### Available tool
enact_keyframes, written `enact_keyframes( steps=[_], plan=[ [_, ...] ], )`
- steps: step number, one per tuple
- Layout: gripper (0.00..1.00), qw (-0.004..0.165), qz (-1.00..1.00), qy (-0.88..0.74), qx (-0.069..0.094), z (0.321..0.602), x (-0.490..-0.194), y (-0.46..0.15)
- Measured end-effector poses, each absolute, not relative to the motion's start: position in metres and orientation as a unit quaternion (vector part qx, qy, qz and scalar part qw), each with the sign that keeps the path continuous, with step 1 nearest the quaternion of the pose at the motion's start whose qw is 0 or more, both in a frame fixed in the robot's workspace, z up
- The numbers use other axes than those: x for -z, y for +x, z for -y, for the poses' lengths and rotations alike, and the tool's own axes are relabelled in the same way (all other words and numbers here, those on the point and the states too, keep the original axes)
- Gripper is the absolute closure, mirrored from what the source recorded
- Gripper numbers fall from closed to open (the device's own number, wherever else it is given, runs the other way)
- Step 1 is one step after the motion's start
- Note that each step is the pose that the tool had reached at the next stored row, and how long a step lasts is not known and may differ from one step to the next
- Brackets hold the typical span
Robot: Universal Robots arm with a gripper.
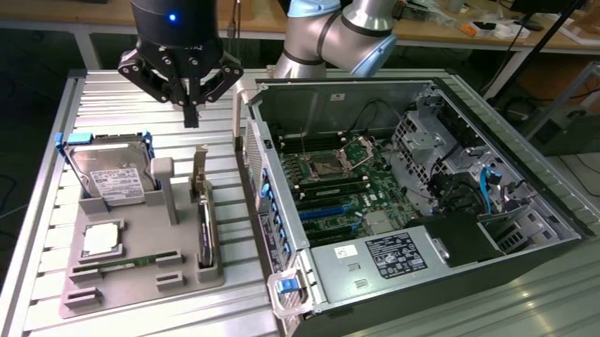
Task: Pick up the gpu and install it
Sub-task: 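Reach for the gpu, then pick up the gpu and move the gpu toward the slot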
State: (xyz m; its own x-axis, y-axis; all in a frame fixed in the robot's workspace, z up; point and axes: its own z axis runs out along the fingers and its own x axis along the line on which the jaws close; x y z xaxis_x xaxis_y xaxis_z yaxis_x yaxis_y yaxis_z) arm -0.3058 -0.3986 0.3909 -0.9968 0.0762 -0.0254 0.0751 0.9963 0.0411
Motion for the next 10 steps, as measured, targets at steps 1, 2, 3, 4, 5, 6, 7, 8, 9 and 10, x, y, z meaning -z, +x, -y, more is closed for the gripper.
enact_keyframes(
  steps=[1, 2, 3, 4, 5, 6, 7, 8, 9, 10],
  plan=[
    [0.89, 0.013, -0.999, 0.038, -0.02, 0.3987, -0.3909, -0.3059],
    [0.89, 0.013, -0.999, 0.038, -0.02, 0.3987, -0.3909, -0.3063],
    [0.89, 0.013, -0.999, 0.038, -0.02, 0.3987, -0.3909, -0.3063],
    [0.89, 0.013, -0.999, 0.038, -0.02, 0.3986, -0.3909, -0.3064],
    [0.89, 0.013, -0.999, 0.038, -0.02, 0.3986, -0.3909, -0.3063],
    [0.89, 0.013, -0.999, 0.038, -0.02, 0.3986, -0.3909, -0.3063],
    [0.89, 0.013, -0.999, 0.038, -0.02, 0.3986, -0.3909, -0.3063],
    [0.89, 0.013, -0.999, 0.038, -0.02, 0.3986, -0.3909, -0.3063],
    [0.89, 0.013, -0.999, 0.038, -0.02, 0.3986, -0.3909, -0.3063],
    [0.89, 0.013, -0.999, 0.038, -0.02, 0.3987, -0.3909, -0.3063]
  ],
)
